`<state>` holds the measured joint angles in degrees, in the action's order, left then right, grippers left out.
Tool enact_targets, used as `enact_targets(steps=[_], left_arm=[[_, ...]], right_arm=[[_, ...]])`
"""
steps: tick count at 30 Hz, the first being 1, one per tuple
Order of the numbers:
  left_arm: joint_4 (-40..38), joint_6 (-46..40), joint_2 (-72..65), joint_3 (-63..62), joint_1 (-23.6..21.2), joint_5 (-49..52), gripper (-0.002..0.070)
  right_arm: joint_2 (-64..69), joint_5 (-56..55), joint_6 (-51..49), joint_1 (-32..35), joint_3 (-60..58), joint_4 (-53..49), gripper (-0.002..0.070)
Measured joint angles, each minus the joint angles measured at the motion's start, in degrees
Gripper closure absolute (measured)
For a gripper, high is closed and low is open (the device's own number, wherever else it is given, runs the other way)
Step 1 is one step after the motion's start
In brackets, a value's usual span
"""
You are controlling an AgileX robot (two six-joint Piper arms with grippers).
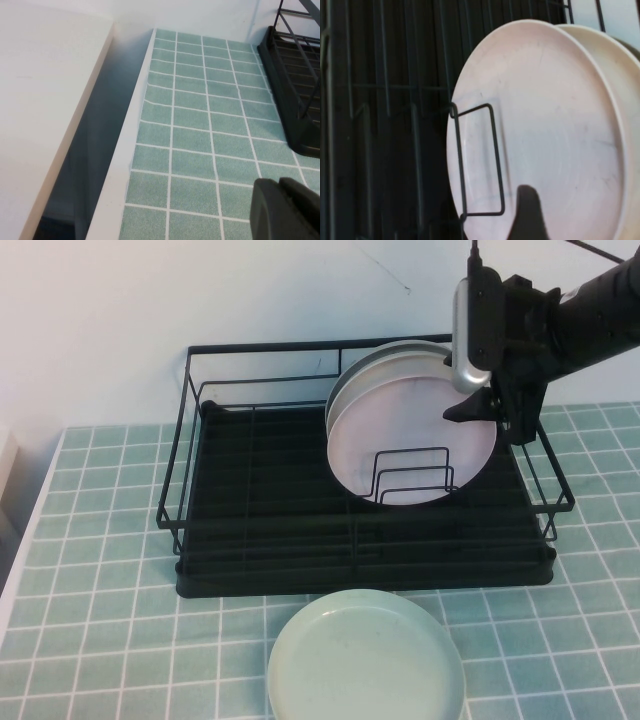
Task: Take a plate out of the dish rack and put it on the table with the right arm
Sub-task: Grasp the plate from the shelf, then place the plate from the table
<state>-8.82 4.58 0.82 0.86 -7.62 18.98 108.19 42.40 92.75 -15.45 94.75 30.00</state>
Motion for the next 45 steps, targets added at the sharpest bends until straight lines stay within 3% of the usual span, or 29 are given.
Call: enact_targets(steps=[20, 23, 25, 28, 39, 42, 45], left_arm=[[0.0, 0.0, 0.0, 0.0, 0.0, 0.0, 0.0678], [0.0, 0.0, 0.0, 0.0, 0.0, 0.0, 0.0678], [0.0, 0.0, 0.0, 0.0, 0.0, 0.0, 0.0678], [0.0, 0.0, 0.0, 0.0, 0.0, 0.0, 0.0678], [0.0, 0.0, 0.0, 0.0, 0.0, 0.0, 0.0678], [0.0, 0.0, 0.0, 0.0, 0.0, 0.0, 0.0678], [0.0, 0.0, 0.0, 0.0, 0.0, 0.0, 0.0678]], right_arm=[[5.7, -9.4, 0.0, -0.26, 0.0, -0.22, 0.022], [6.7, -9.63, 0.0, -0.26, 0.0, -0.22, 0.0281], [7.08, -9.63, 0.0, -0.26, 0.0, -0.22, 0.036], [7.31, -9.84, -0.74, -0.3, 0.13, -0.22, 0.0543], [-1.87, -6.36, -12.24, -0.39, 6.37, -1.12, 0.0562], [-8.49, -5.24, -20.34, -0.39, 7.05, -1.12, 0.0562], [-14.34, 1.07, -35.12, 0.29, 7.45, -1.18, 0.0562]])
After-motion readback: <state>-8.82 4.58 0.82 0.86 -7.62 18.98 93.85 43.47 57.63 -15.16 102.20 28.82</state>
